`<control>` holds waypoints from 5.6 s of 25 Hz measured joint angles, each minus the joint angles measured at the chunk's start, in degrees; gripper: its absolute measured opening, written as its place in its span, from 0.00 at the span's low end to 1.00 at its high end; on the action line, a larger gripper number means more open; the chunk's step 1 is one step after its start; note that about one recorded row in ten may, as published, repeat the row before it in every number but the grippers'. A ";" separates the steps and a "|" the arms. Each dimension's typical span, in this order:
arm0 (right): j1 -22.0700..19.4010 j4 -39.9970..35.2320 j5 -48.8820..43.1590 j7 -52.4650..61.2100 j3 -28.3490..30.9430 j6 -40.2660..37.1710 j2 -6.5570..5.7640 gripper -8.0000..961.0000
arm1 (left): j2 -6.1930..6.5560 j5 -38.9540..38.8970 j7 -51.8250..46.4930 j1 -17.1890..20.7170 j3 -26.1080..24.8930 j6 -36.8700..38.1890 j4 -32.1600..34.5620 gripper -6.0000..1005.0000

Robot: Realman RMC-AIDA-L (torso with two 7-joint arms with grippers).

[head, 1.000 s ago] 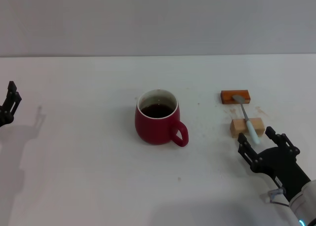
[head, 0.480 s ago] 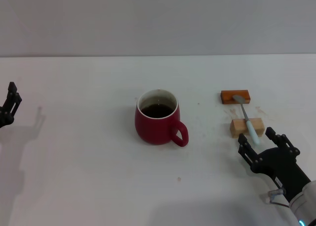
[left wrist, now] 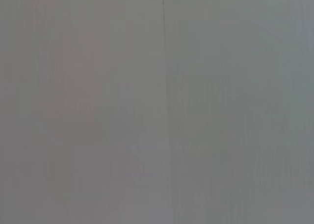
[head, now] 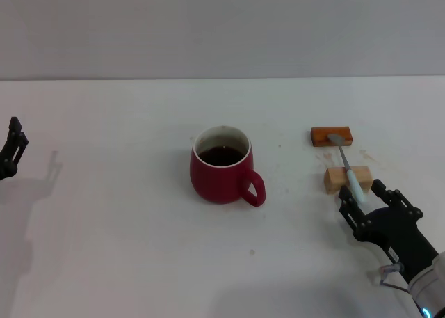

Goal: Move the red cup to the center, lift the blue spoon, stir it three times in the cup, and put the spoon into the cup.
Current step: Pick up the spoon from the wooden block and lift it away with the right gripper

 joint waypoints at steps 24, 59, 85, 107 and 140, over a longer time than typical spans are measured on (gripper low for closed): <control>0.76 -0.30 0.02 0.25 0.09 0.90 0.03 0.53 | 0.00 -0.05 0.41 -0.27 0.00 -0.15 0.04 0.85; 1.64 -0.29 0.01 0.27 0.76 2.02 -0.06 0.39 | 0.00 -0.27 0.42 -0.96 0.00 -0.55 0.70 0.85; 1.99 0.03 0.01 0.66 0.77 3.08 -0.16 0.33 | 0.00 -0.27 0.42 -1.02 0.00 -0.53 0.81 0.85; 1.29 1.69 0.01 -0.96 0.80 2.32 -0.16 0.15 | 0.00 -0.27 0.38 -1.23 -0.03 -0.53 2.11 0.85; -13.34 55.38 -5.98 -30.13 30.90 51.92 -7.08 0.14 | -0.08 -0.27 0.42 -1.48 -0.71 -0.71 2.16 0.85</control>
